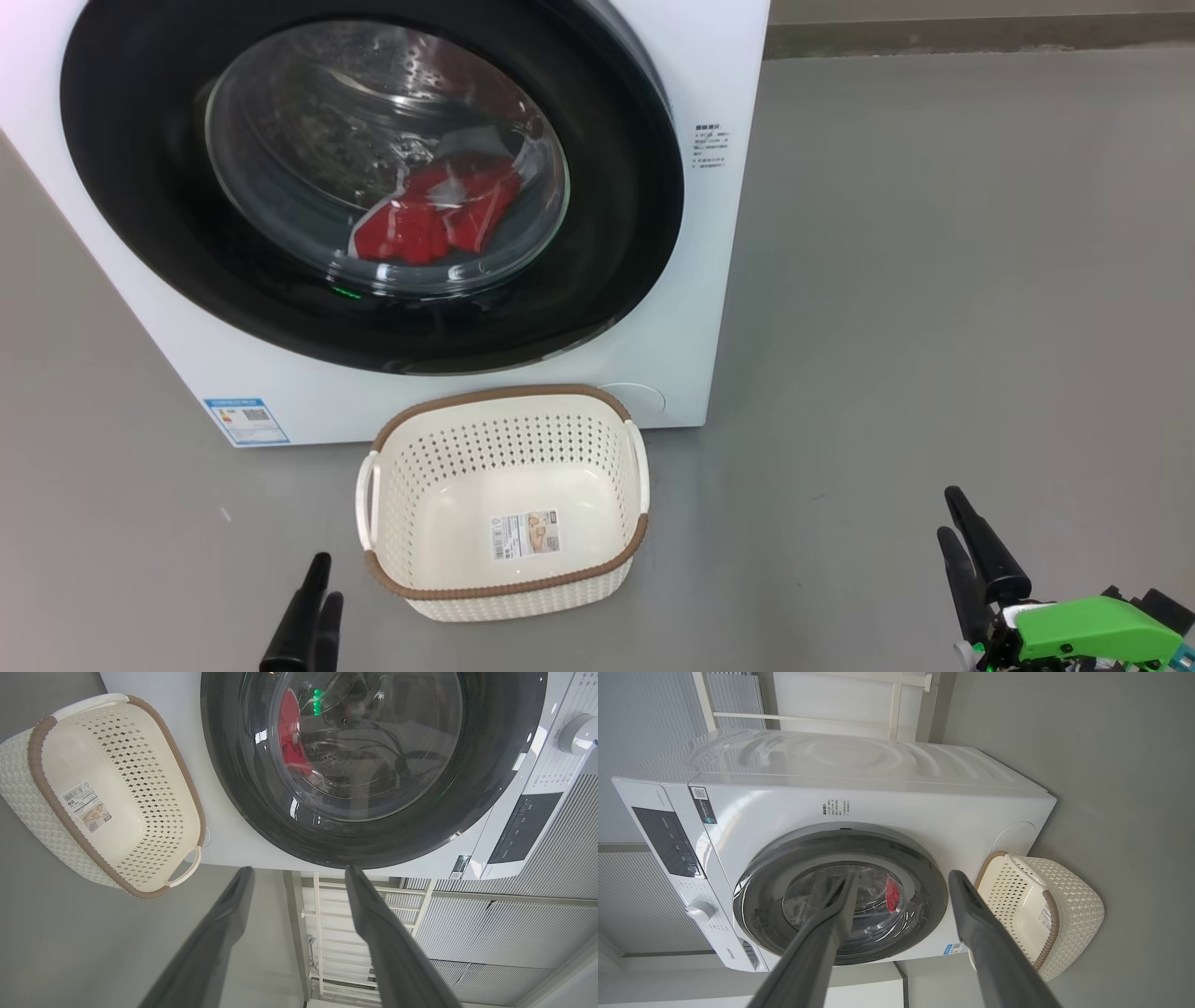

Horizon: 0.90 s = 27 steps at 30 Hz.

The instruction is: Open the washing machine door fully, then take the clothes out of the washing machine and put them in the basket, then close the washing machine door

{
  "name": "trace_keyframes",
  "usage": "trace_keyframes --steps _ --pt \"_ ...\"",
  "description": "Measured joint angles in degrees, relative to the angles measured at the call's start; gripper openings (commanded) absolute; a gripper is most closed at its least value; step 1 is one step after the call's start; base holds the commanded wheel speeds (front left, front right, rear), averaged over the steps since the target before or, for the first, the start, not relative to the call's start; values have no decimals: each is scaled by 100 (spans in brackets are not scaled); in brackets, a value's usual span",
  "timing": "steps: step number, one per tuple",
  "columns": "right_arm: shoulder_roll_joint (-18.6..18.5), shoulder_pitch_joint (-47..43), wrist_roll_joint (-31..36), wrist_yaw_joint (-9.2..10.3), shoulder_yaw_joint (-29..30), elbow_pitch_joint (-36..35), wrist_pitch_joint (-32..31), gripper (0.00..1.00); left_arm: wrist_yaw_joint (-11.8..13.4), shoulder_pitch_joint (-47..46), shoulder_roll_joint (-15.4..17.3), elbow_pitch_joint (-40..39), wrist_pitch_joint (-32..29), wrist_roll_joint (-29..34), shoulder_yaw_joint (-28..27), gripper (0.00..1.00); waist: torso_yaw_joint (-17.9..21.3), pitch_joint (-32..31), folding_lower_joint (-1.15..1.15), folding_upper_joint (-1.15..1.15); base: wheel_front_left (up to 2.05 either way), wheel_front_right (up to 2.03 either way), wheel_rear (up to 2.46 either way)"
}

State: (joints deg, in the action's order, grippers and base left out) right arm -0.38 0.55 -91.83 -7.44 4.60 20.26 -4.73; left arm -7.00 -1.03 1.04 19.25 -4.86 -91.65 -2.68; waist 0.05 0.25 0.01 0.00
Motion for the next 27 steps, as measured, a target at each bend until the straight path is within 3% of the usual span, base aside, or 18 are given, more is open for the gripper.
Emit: trace_keyframes --steps 10,27 --pt "-26 211 326 0 -222 49 177 100 0 -69 37 -30 162 300 152 100 9 21 0 0 0 0 0" --pt "-44 428 1452 0 -386 103 432 100 0 -220 32 -113 448 1502 141 100 24 59 -1 0 0 0 0"
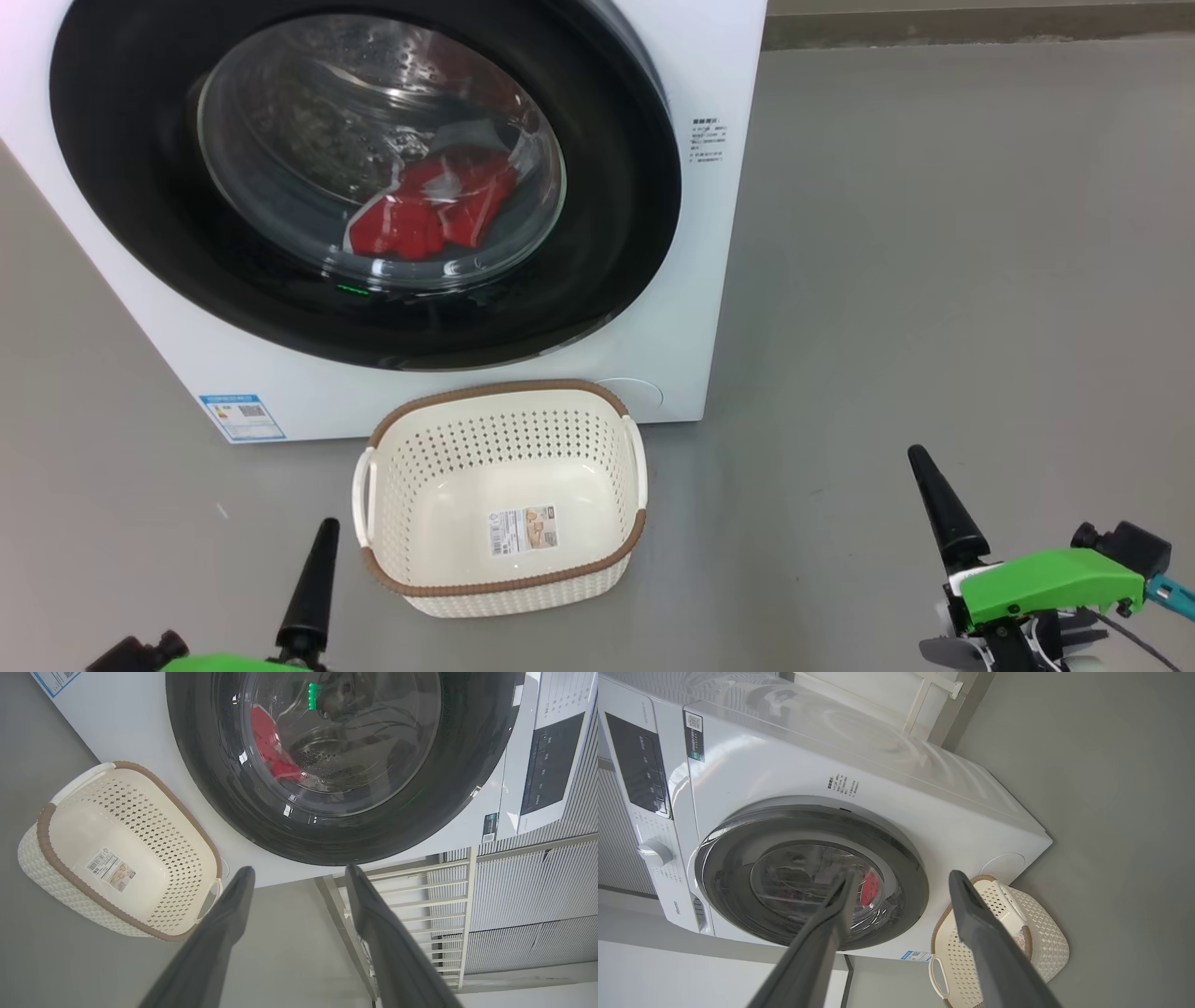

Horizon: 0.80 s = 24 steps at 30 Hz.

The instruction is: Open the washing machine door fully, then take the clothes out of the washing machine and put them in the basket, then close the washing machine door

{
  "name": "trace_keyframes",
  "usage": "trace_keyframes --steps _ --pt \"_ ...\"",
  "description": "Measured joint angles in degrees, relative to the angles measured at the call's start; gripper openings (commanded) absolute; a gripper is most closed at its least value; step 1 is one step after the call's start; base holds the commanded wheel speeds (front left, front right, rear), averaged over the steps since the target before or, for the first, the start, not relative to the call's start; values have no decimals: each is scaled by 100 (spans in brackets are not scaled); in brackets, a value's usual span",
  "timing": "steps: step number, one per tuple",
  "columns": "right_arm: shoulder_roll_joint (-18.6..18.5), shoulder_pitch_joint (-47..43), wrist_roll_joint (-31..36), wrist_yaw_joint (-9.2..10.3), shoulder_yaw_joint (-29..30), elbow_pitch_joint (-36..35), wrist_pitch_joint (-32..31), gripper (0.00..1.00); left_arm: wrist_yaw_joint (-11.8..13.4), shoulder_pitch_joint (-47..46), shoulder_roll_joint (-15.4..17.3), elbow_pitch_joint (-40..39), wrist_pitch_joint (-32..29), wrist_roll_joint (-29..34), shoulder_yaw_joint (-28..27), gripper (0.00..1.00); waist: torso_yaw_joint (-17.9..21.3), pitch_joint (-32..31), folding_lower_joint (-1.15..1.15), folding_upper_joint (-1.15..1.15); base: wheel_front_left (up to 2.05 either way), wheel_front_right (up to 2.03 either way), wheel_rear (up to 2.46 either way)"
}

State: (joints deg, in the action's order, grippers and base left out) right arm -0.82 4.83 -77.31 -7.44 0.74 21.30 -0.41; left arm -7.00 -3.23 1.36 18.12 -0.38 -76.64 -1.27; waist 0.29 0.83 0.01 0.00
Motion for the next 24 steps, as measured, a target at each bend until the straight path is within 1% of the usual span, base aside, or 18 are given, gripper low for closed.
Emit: trace_keyframes --steps 8,24 --pt "-16 140 702 0 -97 -3 146 100 77 -76 0 -80 112 716 8 100 10 26 0 0 0 0 0" --pt "-44 409 2053 0 -322 -27 401 100 211 -269 2 -211 381 1885 167 100 22 119 0 0 0 0 0"
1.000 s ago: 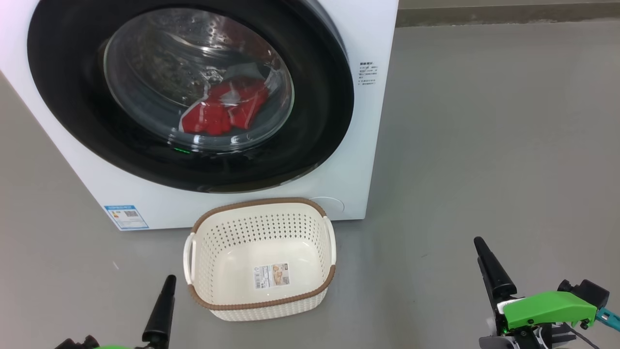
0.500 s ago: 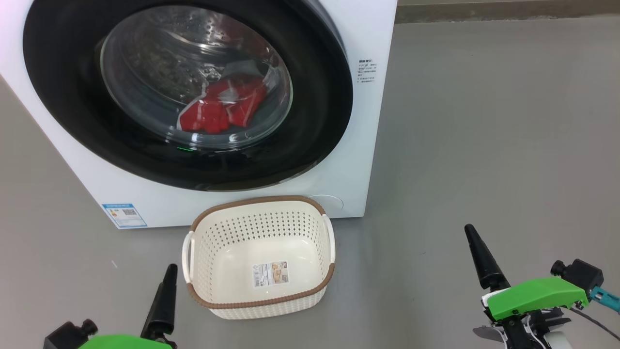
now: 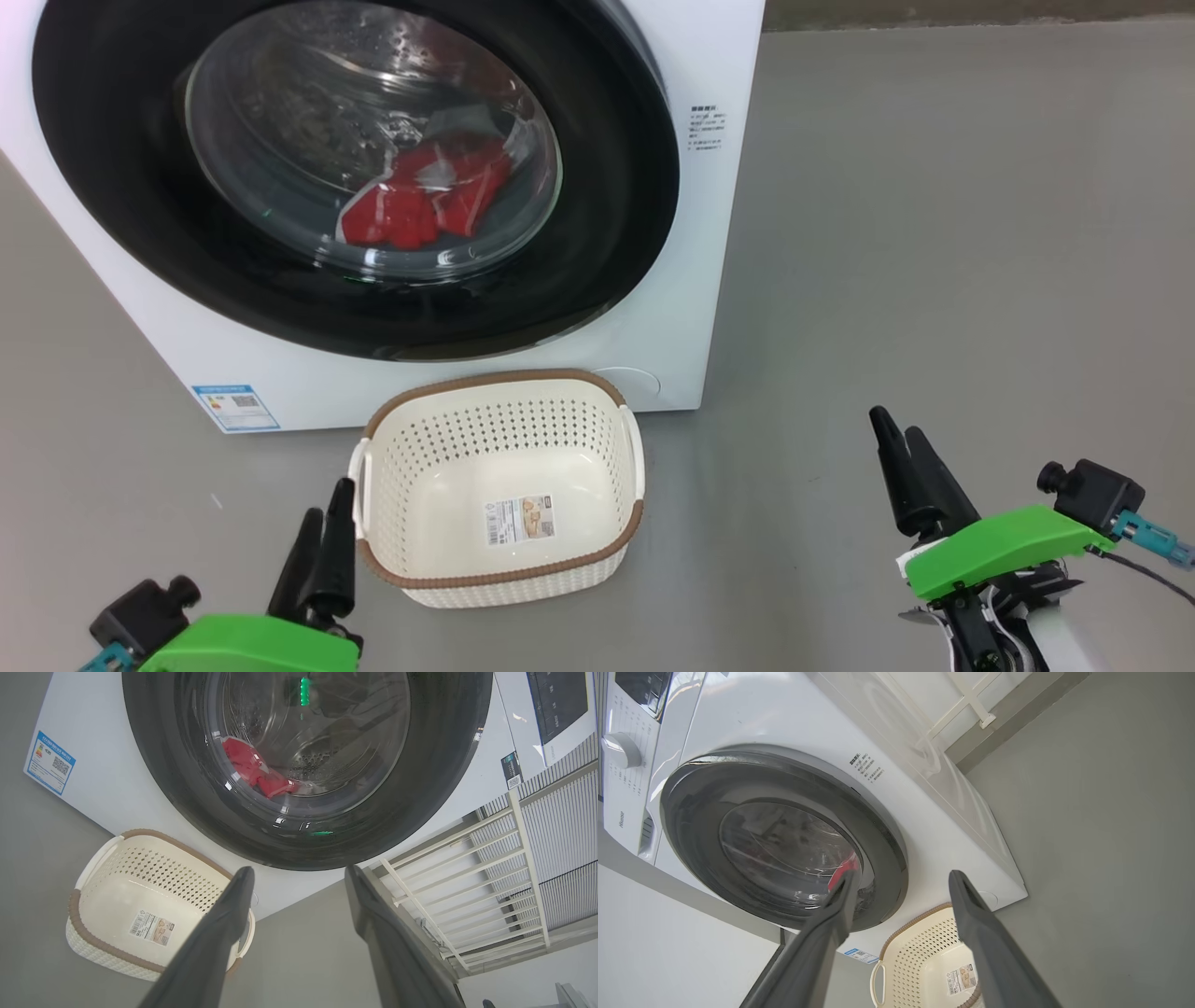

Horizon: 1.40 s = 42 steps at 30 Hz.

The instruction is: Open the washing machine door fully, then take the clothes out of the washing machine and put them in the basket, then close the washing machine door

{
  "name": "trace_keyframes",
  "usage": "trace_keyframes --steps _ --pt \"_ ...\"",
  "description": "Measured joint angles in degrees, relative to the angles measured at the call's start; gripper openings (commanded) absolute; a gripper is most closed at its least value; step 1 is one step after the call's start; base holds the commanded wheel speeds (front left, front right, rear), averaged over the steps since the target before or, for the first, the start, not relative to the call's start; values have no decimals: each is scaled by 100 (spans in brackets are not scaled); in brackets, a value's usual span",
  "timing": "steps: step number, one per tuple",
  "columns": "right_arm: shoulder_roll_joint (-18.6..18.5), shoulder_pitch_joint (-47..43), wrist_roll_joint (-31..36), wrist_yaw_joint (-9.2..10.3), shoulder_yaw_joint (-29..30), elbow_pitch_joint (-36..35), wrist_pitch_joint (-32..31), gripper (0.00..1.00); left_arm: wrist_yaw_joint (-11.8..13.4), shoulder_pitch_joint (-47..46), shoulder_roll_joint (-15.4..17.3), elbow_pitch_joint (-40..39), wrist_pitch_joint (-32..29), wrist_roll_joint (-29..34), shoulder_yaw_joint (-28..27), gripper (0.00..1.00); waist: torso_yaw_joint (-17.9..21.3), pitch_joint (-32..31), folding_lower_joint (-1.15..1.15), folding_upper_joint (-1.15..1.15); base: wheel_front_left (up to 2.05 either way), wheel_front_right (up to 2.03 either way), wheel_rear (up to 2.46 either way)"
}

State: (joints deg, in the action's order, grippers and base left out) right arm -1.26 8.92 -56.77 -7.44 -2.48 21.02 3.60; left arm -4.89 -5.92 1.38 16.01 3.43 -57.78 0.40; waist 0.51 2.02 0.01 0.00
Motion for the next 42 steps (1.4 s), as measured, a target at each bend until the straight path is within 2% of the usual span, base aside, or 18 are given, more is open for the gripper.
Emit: trace_keyframes --steps 42 --pt "-94 703 3227 0 -369 -9 705 100 364 -341 23 -287 705 3216 290 100 159 71 0 0 0 0 0"
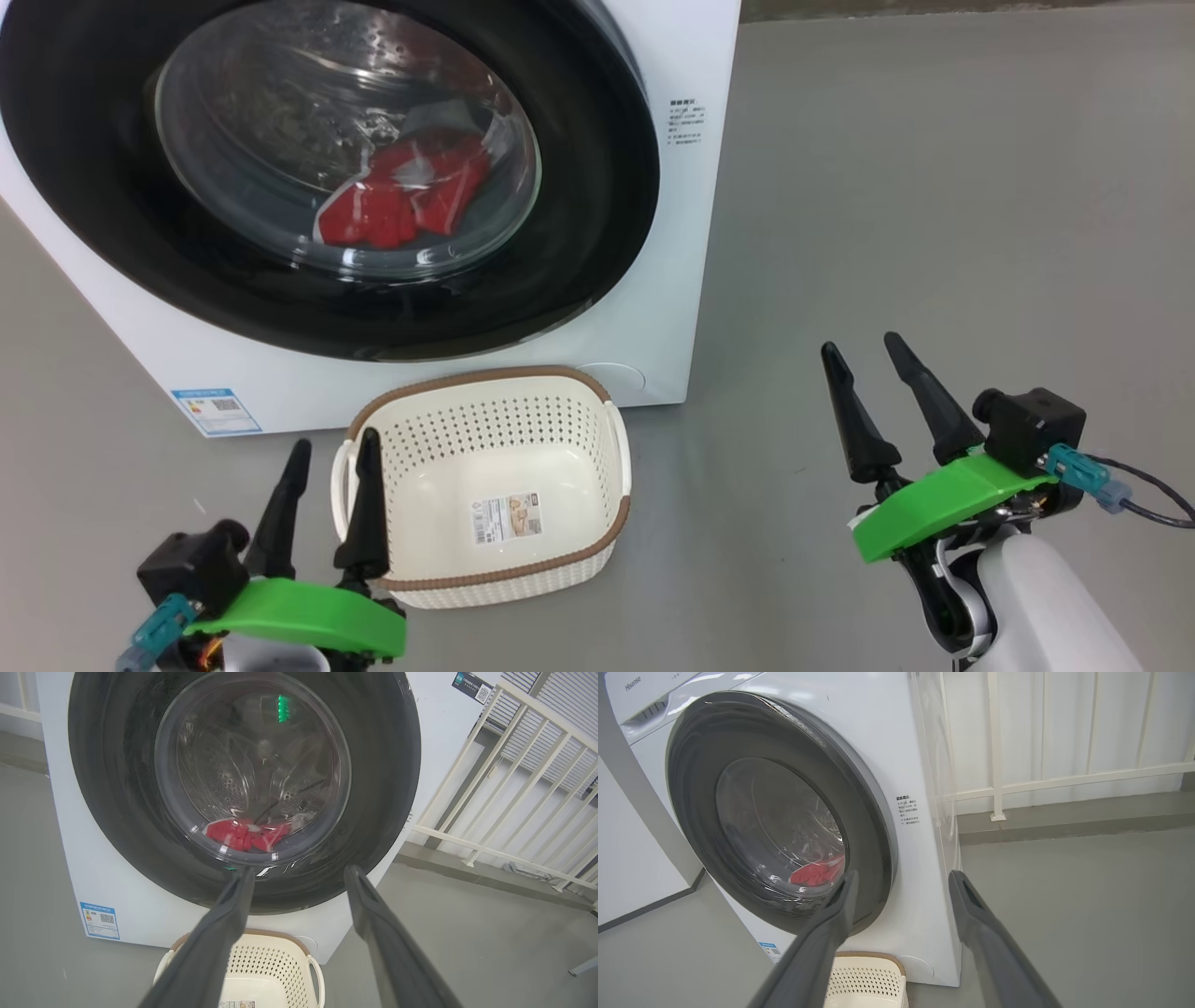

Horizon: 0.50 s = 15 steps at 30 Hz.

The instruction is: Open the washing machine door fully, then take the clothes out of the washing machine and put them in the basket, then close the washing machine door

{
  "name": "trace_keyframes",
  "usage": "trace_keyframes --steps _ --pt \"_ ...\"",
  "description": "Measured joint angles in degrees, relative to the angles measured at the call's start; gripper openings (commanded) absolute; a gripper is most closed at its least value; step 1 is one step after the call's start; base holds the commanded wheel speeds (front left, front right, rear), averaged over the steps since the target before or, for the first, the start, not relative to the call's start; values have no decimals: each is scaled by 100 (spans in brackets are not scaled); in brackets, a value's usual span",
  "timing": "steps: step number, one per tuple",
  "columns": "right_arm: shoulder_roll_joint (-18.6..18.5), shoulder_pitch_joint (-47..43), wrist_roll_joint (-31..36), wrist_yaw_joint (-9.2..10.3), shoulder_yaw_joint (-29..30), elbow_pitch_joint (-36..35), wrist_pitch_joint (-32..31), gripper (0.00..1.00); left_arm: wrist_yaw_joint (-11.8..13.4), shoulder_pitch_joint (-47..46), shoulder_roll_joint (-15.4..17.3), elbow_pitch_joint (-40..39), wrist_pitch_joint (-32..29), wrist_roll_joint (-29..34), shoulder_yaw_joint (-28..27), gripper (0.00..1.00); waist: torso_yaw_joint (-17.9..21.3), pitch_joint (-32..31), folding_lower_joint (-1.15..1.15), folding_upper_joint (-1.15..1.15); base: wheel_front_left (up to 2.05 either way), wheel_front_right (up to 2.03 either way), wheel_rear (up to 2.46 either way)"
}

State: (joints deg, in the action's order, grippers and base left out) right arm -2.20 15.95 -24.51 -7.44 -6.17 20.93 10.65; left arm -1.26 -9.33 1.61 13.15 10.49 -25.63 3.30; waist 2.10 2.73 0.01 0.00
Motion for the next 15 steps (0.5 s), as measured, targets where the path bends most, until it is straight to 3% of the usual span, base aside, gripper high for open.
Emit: trace_keyframes --steps 15 --pt "-43 197 832 -1 -122 33 226 100 90 -86 25 -14 233 775 156 100 10 -21 0 0 0 0 0"
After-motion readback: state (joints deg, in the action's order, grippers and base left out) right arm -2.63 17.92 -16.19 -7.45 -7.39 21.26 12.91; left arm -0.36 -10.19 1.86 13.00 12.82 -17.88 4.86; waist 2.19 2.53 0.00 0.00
